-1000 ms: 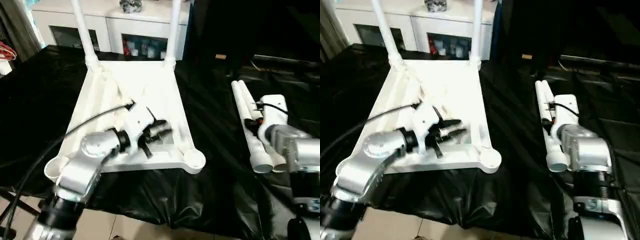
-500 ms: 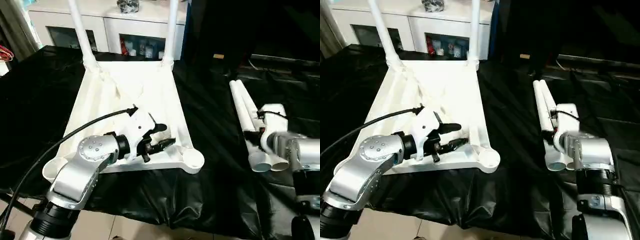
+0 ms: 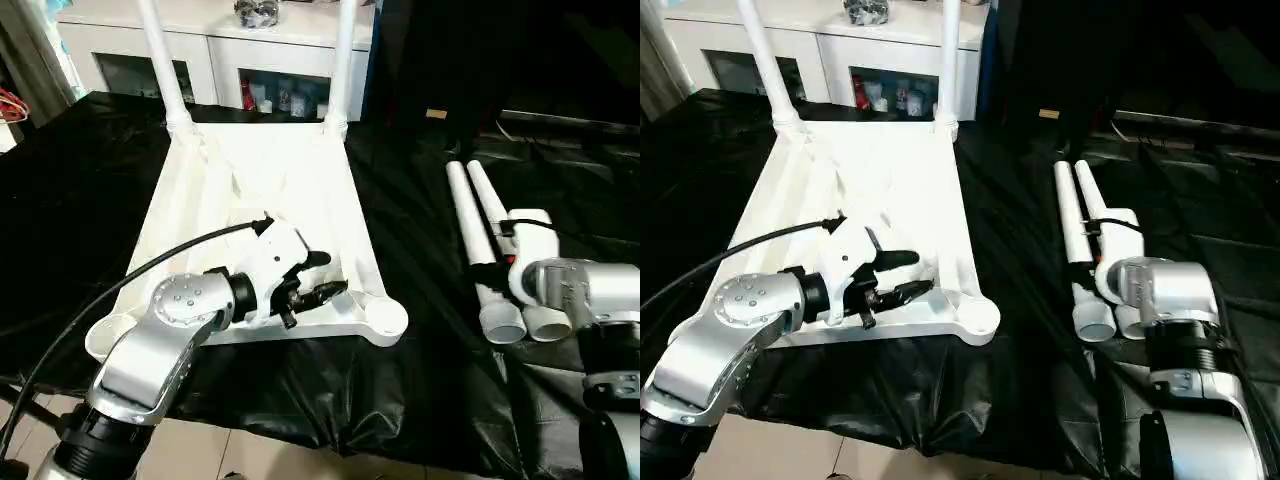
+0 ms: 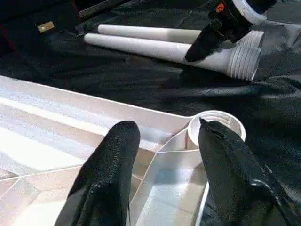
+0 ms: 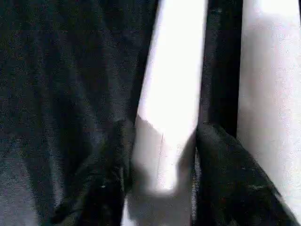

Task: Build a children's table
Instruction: Pick table leg

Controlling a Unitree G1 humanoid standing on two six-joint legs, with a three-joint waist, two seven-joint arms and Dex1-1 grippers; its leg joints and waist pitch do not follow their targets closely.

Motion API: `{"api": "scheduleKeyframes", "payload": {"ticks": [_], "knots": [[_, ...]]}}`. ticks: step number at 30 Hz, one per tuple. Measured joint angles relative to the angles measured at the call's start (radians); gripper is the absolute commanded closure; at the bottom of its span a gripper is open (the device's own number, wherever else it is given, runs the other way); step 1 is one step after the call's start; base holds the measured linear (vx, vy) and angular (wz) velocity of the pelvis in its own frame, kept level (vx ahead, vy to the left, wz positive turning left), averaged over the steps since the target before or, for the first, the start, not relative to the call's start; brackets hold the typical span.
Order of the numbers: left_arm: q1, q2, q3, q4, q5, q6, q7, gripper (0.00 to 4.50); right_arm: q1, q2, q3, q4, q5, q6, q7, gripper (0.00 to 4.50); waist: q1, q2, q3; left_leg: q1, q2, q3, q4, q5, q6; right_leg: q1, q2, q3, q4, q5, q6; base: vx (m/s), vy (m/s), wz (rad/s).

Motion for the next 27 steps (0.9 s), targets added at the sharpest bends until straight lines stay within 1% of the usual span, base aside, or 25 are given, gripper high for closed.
{"api": "scheduleKeyframes", "payload": {"ticks": [2, 4, 9, 12, 16, 19, 20, 21, 23, 25, 26, 27], "knots": [[0.0, 0.0, 0.0, 0.0, 0.0, 0.0, 0.0, 2.06, -0.005, 0.0, 0.006, 0.014, -0.001, -0.001, 0.004, 2.63, 0.0, -0.002, -0.001, 0.0, 0.0, 0.0, 0.0, 0.0, 0.0, 0.0, 0.0, 0.0, 0.0, 0.0, 0.0, 0.0, 0.0, 0.0], [0.0, 0.0, 0.0, 0.0, 0.0, 0.0, 0.0, 2.06, -0.011, 0.0, 0.009, 0.028, -0.002, -0.005, 0.009, 2.68, 0.0, -0.003, -0.002, 0.001, 0.0, 0.0, 0.001, 0.0, 0.0, 0.001, 0.0, 0.0, 0.0, 0.0, 0.0, 0.0, 0.0, 0.0], [0.0, 0.002, -0.003, 0.0, -0.001, 0.002, -0.003, 2.06, -0.018, 0.0, 0.028, 0.04, -0.003, -0.005, 0.022, 2.72, 0.0, -0.006, -0.004, 0.002, 0.0, 0.0, 0.001, 0.0, 0.0, 0.002, 0.0, 0.0, 0.0, 0.0, 0.0, 0.0, 0.0, 0.0], [0.0, 0.006, -0.008, 0.0, -0.005, 0.004, -0.01, 2.06, -0.025, 0.0, 0.037, 0.068, -0.004, -0.017, 0.028, 2.72, -0.001, -0.009, -0.006, 0.003, 0.0, -0.001, 0.001, 0.0, 0.0, 0.003, 0.0, 0.0, 0.0, 0.0, 0.0, 0.0, 0.0, 0.0], [0.0, 0.007, -0.007, 0.0, -0.005, 0.004, -0.01, 2.06, -0.03, 0.001, 0.033, 0.092, -0.003, -0.034, 0.023, 2.72, -0.001, -0.014, -0.009, 0.003, 0.0, -0.001, 0.001, 0.0, 0.0, 0.004, 0.0, 0.0, 0.0, 0.0, 0.0, 0.0, 0.0, 0.0], [0.0, 0.009, -0.007, 0.0, -0.006, 0.004, -0.009, 2.06, -0.033, 0.005, 0.0, 0.109, 0.009, -0.047, 0.019, 2.72, -0.001, -0.014, -0.009, 0.003, 0.0, -0.001, 0.002, 0.0, 0.0, 0.003, 0.0, 0.0, 0.0, 0.0, 0.0, 0.0, 0.0, 0.0], [-0.001, 0.009, -0.005, 0.001, -0.007, 0.004, -0.007, 2.06, -0.032, 0.011, -0.02, 0.114, 0.02, -0.053, 0.02, 2.72, -0.001, -0.014, -0.009, 0.003, 0.0, -0.001, 0.002, 0.0, 0.0, 0.003, 0.0, 0.0, 0.0, 0.0, 0.0, 0.0, 0.0, 0.0], [-0.004, 0.006, -0.002, 0.003, -0.008, 0.004, -0.002, 2.06, -0.032, 0.016, -0.037, 0.115, 0.036, -0.055, 0.023, 2.73, -0.001, -0.013, -0.008, 0.002, 0.0, -0.001, 0.002, 0.0, 0.0, 0.003, 0.0, 0.0, 0.0, 0.0, 0.0, 0.0, 0.0, 0.0], [-0.011, -0.001, 0.003, 0.007, -0.01, 0.004, 0.005, 2.06, -0.032, 0.022, -0.053, 0.115, 0.057, -0.059, 0.028, 2.73, -0.001, -0.009, -0.006, 0.002, 0.0, -0.001, 0.002, 0.0, 0.0, 0.003, 0.0, 0.0, 0.0, 0.0, 0.0, 0.0, 0.0, 0.0], [-0.036, -0.022, 0.013, 0.027, -0.014, 0.004, 0.021, 2.06, -0.032, 0.023, -0.077, 0.113, 0.083, -0.067, 0.043, 2.73, 0.0, -0.006, -0.004, 0.001, 0.0, -0.001, 0.002, 0.0, 0.0, 0.002, 0.0, 0.0, 0.0, 0.0, 0.0, 0.0, 0.0, 0.0], [-0.054, -0.041, 0.029, 0.038, -0.022, 0.008, 0.037, 1.78, -0.032, 0.028, -0.097, 0.103, 0.104, -0.07, 0.057, 2.73, 0.0, -0.005, -0.004, 0.001, 0.0, -0.001, 0.002, 0.0, 0.0, 0.001, 0.0, 0.0, 0.001, 0.0, 0.0, 0.0, 0.0, 0.0], [-0.078, -0.062, 0.047, 0.058, -0.028, 0.015, 0.054, 1.71, -0.033, 0.036, -0.119, 0.092, 0.13, -0.073, 0.071, 2.73, 0.0, -0.005, -0.004, 0.001, 0.0, -0.001, 0.002, 0.0, 0.0, 0.001, 0.0, 0.0, 0.001, 0.0, 0.0, 0.0, 0.0, 0.0]]}}
